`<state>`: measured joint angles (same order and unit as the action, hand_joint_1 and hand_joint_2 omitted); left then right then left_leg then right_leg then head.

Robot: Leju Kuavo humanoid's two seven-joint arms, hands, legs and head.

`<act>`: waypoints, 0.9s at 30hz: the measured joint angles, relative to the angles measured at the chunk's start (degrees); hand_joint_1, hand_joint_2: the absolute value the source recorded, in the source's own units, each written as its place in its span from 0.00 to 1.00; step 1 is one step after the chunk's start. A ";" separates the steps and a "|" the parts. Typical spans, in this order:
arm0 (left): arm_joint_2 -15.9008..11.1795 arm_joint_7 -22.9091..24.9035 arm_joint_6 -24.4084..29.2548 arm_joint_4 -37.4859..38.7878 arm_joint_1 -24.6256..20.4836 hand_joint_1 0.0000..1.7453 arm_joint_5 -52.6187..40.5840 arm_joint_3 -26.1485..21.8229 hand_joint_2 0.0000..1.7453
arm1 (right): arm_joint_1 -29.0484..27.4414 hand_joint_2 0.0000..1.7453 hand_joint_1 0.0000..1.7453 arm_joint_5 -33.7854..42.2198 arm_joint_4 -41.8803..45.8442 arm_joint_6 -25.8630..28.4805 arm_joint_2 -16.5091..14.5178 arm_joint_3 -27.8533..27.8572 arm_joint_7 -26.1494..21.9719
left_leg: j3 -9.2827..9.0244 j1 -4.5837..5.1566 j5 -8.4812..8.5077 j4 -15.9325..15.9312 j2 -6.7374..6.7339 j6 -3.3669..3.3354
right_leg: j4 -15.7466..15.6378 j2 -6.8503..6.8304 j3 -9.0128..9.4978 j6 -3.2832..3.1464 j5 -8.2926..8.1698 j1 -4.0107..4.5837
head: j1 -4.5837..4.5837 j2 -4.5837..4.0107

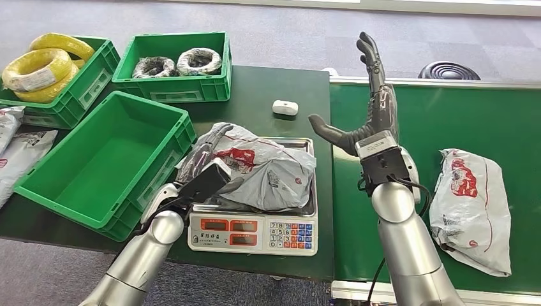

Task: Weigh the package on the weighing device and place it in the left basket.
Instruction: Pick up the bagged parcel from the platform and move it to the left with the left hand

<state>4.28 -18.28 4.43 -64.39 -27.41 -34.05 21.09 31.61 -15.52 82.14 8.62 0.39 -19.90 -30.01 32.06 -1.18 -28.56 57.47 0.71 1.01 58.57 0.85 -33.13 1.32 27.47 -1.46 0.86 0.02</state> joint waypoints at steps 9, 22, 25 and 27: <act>4.80 4.80 -2.38 15.31 -9.95 1.00 -8.23 10.43 1.00 | -7.12 1.00 0.00 7.11 12.10 5.50 0.63 4.01 -3.73 | 0.03 0.07 -0.01 0.03 0.16 -0.02 | -0.02 -0.10 0.06 0.02 -0.01 -0.07 | -0.02 0.00; 7.80 9.13 2.24 28.07 -17.98 1.00 -13.91 18.14 1.00 | -11.58 1.00 0.00 7.07 15.88 6.59 1.18 4.58 -5.18 | -0.11 0.05 0.02 0.00 0.17 -0.03 | 0.01 -0.10 0.24 0.03 -0.02 -0.05 | -0.01 0.00; 7.07 9.14 5.87 25.38 -17.77 1.00 -13.29 16.72 1.00 | -13.33 1.00 0.00 6.88 16.35 7.72 1.19 5.40 -5.32 | -0.08 0.05 0.02 0.00 0.14 -0.03 | 0.01 -0.09 0.21 0.04 -0.02 -0.05 | 0.00 0.00; 6.25 9.05 7.92 21.86 -17.13 1.00 -12.65 15.10 1.00 | -14.47 1.00 0.00 6.65 16.85 8.40 1.20 5.77 -5.46 | -0.04 0.05 0.01 0.00 0.10 -0.03 | 0.02 -0.08 0.14 0.04 -0.02 -0.05 | 0.01 0.00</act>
<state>10.53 -9.23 12.35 -42.53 -44.54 -46.71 36.18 17.13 -8.87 99.00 17.02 1.59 -14.12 -35.47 32.02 -1.13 -28.55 57.47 0.81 0.99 58.59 0.77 -32.99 1.36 27.44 -1.50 0.86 0.02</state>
